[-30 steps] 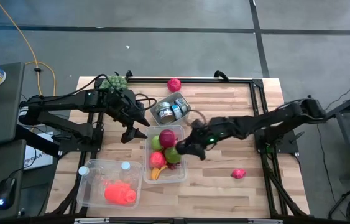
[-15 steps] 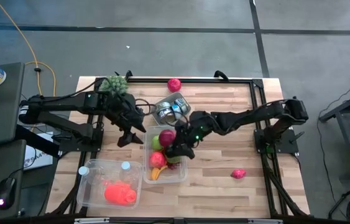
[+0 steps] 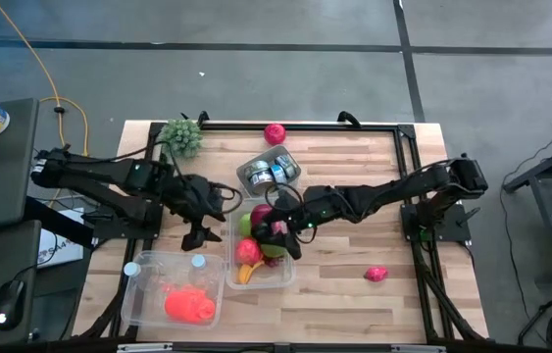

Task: Pick & Place Food Item
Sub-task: Put the black plum into the right transparent bin

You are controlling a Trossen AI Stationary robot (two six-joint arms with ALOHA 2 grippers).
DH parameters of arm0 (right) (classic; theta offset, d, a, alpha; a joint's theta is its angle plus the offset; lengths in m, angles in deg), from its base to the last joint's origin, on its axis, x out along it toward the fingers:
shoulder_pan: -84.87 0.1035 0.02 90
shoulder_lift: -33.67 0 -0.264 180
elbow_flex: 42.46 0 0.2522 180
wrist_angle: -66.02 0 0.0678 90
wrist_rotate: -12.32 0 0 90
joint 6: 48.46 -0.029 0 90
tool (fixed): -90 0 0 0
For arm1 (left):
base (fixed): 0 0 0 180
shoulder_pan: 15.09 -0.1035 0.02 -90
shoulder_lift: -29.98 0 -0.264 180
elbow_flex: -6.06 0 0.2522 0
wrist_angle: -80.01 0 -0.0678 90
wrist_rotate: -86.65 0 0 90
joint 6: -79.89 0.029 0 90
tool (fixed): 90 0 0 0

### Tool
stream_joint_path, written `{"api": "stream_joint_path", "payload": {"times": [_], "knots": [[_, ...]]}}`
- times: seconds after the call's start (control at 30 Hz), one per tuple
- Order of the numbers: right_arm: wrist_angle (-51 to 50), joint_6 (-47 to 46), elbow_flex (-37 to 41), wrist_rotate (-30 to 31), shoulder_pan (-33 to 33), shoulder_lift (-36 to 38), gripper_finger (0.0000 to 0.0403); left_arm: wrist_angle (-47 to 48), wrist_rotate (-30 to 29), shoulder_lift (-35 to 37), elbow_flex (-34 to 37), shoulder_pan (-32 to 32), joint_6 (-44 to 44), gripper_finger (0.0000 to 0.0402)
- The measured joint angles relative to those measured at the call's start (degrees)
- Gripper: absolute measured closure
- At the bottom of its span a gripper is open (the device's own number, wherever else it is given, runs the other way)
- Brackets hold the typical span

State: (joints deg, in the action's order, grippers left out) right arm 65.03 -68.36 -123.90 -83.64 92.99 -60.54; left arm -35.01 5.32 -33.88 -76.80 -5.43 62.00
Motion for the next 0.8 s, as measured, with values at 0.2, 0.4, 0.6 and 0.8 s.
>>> {"api": "stream_joint_path", "payload": {"times": [0.2, 0.4, 0.6, 0.8], "knots": [[-0.50, -1.27, 0.00, 3.56, 1.17, 0.00, 0.0151, -0.04, -5.20, 0.00, 0.00, 4.54, -2.25, 0.0120], [-0.49, -3.17, 0.00, 7.01, 2.26, 0.00, 0.0151, -0.02, -6.29, 0.00, 0.00, 6.91, -2.77, 0.0120], [-0.44, -10.00, 0.00, 11.64, 2.12, 0.00, 0.0151, 0.72, -3.86, 1.16, 0.00, 6.70, -0.20, 0.0120], [4.27, -11.81, 0.02, 17.50, 2.39, 0.00, 0.0137, 3.94, -0.46, 4.79, 0.00, 4.94, 0.02, 0.0120]]}}
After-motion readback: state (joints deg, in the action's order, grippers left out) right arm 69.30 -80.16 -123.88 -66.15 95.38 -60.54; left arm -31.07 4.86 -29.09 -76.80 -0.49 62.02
